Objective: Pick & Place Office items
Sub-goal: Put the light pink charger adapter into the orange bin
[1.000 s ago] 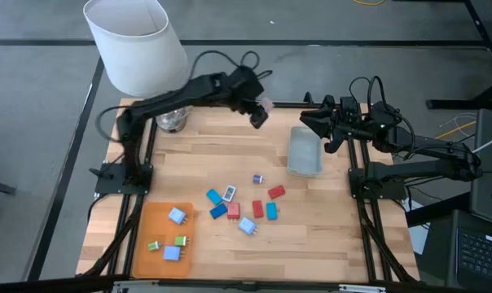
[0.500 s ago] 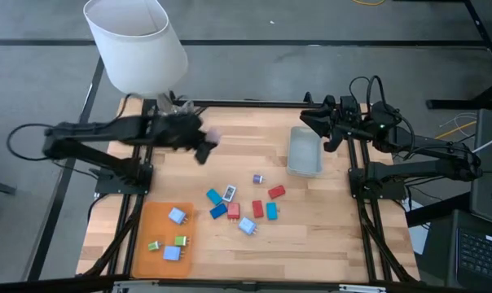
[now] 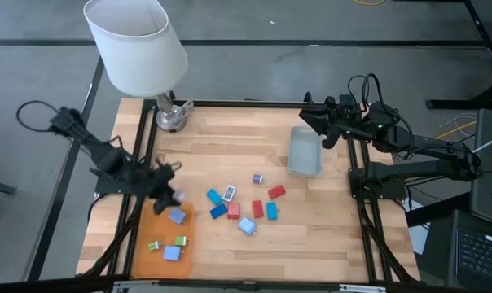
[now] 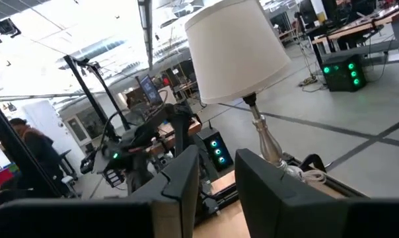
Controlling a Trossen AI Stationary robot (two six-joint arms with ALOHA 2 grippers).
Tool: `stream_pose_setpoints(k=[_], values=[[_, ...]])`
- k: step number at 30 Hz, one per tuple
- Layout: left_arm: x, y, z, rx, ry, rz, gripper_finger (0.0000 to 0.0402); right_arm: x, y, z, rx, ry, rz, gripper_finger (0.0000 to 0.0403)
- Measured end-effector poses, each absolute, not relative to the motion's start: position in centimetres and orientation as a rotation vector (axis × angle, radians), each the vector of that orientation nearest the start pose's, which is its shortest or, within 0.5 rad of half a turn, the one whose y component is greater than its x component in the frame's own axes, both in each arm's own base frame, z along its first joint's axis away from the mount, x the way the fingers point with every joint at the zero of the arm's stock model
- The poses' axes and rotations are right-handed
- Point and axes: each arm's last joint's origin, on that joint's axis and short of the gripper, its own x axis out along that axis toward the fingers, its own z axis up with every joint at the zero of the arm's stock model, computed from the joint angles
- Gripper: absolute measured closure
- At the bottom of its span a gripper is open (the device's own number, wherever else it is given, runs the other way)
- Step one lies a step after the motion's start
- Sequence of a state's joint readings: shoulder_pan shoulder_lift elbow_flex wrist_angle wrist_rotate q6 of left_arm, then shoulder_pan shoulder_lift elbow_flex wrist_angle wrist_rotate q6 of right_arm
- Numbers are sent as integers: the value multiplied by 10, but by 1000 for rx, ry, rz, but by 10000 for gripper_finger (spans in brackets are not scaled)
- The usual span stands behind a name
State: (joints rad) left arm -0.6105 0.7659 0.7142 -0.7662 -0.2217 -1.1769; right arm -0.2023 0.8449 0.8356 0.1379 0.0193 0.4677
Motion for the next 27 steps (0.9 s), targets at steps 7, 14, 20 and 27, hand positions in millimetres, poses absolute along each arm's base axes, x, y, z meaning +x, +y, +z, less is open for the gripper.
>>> stream_pose_setpoints(k=[7,14,20,27], values=[[94,-112,235,-804,1029,20,206,182,-39,368,465,-161,-230,302],[78,-133,206,-872,1061,10,206,187,-41,365,481,-149,-248,302],[77,-144,190,-936,1084,29,206,195,-42,361,509,-129,-251,302],[77,-150,181,-981,1165,76,107,197,-42,359,511,-120,-242,302]])
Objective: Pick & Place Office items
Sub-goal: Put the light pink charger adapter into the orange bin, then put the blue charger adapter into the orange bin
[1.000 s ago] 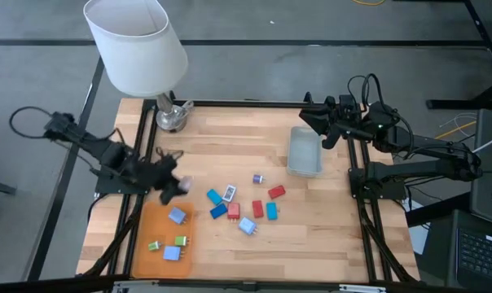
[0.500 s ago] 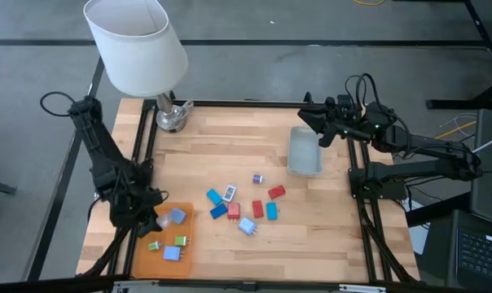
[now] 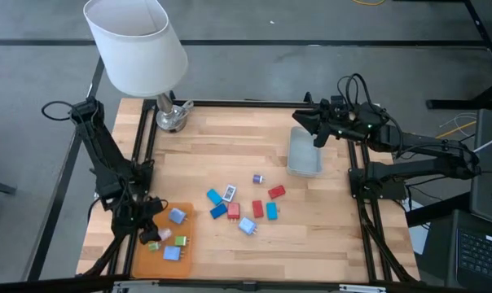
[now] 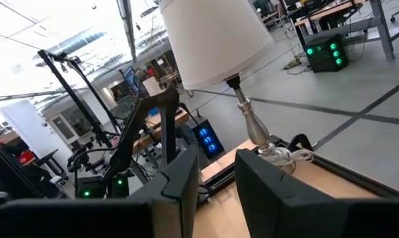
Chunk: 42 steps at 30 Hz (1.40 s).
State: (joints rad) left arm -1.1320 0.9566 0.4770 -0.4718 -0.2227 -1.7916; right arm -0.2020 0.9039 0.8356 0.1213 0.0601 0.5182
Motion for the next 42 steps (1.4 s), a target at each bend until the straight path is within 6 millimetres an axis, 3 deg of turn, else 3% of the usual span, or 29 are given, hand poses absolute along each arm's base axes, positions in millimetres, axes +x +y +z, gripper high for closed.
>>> stream_pose_setpoints(k=[4,12,21,28,35,42], values=[[78,-152,182,-1002,1166,58,76,197,-42,362,508,-140,-218,302],[89,-141,192,-1040,1092,38,80,197,-41,365,504,-169,-205,302],[123,-94,204,-960,991,44,102,197,-40,366,499,-169,-170,302],[154,-47,230,-756,948,95,107,197,-40,366,501,-163,-147,302],[206,6,254,-540,987,156,107,197,-40,366,493,-163,-147,302],[293,43,251,-130,1021,80,107,197,-40,367,456,-178,-146,302]])
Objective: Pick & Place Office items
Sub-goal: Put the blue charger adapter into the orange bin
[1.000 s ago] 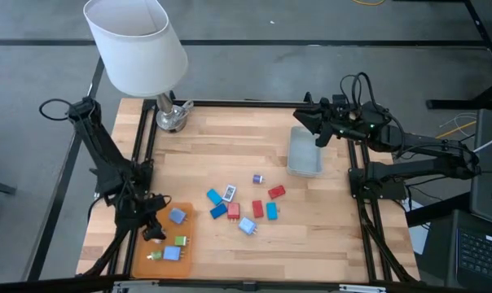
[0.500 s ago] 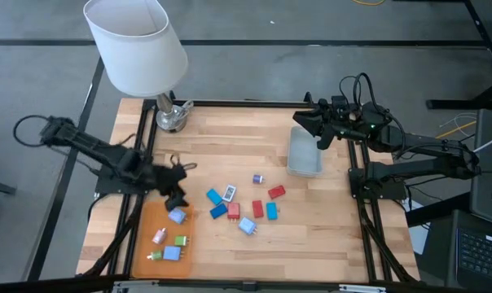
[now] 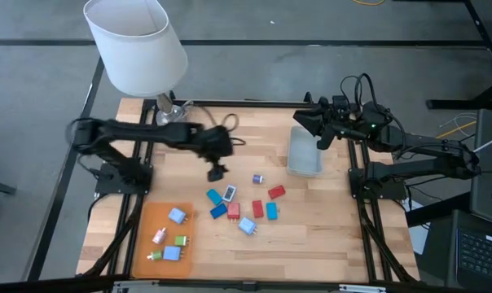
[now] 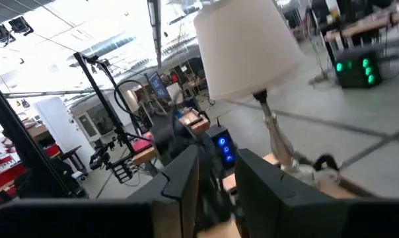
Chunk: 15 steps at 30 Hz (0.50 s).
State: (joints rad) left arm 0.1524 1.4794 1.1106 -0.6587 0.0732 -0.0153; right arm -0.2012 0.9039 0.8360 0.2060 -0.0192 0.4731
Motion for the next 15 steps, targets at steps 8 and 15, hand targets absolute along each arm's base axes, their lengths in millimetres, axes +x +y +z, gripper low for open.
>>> stream_pose_setpoints(k=[8,15], values=[[367,62,235,-95,942,-41,110,173,-37,373,354,-170,-229,302],[384,66,236,-97,885,-61,127,114,-27,380,293,-170,-297,302]])
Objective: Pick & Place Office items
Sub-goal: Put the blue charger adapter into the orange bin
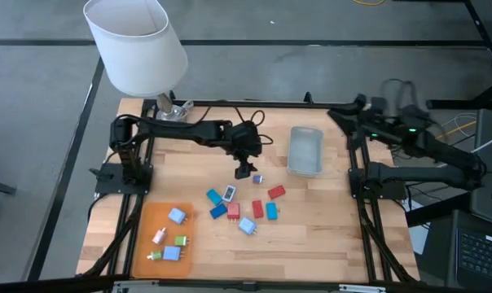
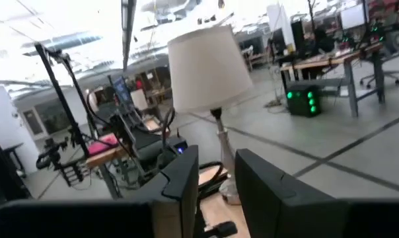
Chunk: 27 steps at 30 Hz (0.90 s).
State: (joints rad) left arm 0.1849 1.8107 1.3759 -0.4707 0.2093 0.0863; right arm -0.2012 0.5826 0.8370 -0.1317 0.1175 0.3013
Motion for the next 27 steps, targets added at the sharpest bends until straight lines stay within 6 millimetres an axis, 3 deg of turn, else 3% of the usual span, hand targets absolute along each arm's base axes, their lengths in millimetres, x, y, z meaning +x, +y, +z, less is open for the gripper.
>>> stream_pose_setpoints(k=[6,11,15,21,27], values=[[384,79,238,-141,850,-11,131,72,-18,375,361,-164,-293,302],[383,92,240,-168,818,33,131,58,-12,371,508,-136,-169,302],[383,98,241,-162,794,33,131,50,-4,357,325,24,15,302],[388,97,234,-141,802,4,131,45,-1,348,122,-87,89,302],[397,88,215,-125,840,-47,131,65,-5,300,117,-71,88,302]])
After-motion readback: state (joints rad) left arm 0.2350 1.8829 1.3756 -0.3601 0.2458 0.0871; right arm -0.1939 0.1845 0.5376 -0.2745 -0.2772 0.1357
